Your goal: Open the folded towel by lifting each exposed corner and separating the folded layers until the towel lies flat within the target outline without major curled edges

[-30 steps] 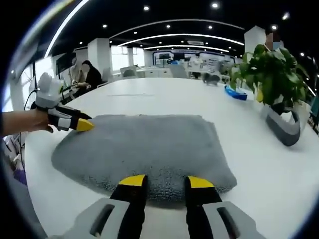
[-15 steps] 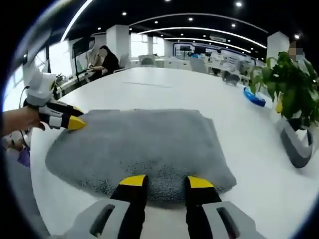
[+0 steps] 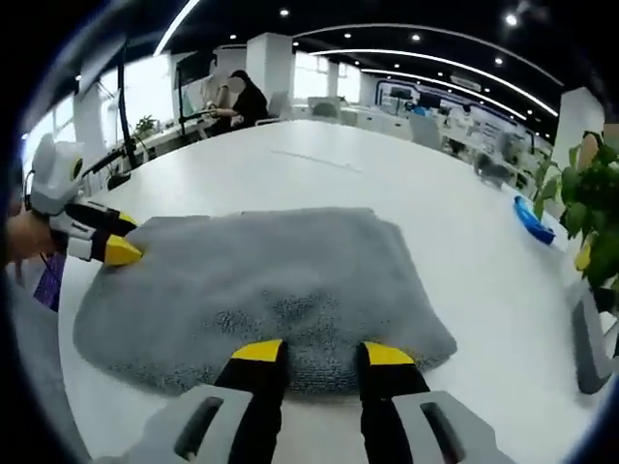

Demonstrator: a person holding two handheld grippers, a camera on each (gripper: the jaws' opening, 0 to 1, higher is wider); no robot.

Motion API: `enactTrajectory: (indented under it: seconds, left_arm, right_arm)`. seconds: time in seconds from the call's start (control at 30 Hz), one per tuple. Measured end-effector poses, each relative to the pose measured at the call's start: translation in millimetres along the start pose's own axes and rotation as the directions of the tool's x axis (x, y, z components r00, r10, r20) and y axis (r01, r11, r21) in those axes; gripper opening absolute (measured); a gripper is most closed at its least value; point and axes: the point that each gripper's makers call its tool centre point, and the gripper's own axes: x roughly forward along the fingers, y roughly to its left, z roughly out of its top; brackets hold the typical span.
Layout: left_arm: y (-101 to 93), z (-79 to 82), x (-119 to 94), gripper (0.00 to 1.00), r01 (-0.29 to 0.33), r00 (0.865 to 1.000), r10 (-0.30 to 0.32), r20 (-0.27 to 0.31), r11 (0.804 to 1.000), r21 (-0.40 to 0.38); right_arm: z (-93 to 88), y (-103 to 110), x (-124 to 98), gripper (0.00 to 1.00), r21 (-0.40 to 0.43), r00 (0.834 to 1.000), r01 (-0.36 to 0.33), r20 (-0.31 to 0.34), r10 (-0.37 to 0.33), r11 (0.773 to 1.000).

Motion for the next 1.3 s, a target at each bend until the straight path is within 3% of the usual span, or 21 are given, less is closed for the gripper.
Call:
enactTrajectory:
  seconds: [0.57, 0.87, 1.03, 1.3]
  left_arm:
    - [2.4, -9.4, -9.9, 0.29, -0.02, 0.999, 0.019, -0.042, 1.0, -0.015]
    - [3.8, -12.3, -13.9, 0.28, -0.028, 1.0, 0.028, 0.001, 0.999, -0.042]
    - [2.7, -13.8, -15.9, 0.28, -0.036, 0.999, 0.035, -0.026, 0.998, -0.046]
    - [2.6, -18.5, -19.3, 0.28, -0.043, 0.999, 0.042, -0.02, 0.998, -0.051]
  right_arm:
    - [15.9, -0.5, 14.4, 0.28, -0.06, 0.999, -0.046, 0.004, 0.046, 0.997]
    - [21.6, 0.8, 19.8, 0.27, -0.063, 0.999, -0.046, 0.015, 0.047, 0.997]
    - [25.2, 2.3, 23.3, 0.27, -0.068, 0.998, -0.053, 0.028, 0.055, 0.996]
    - [30.0, 0.5, 28.2, 0.28, -0.08, 0.997, -0.062, 0.037, 0.065, 0.995]
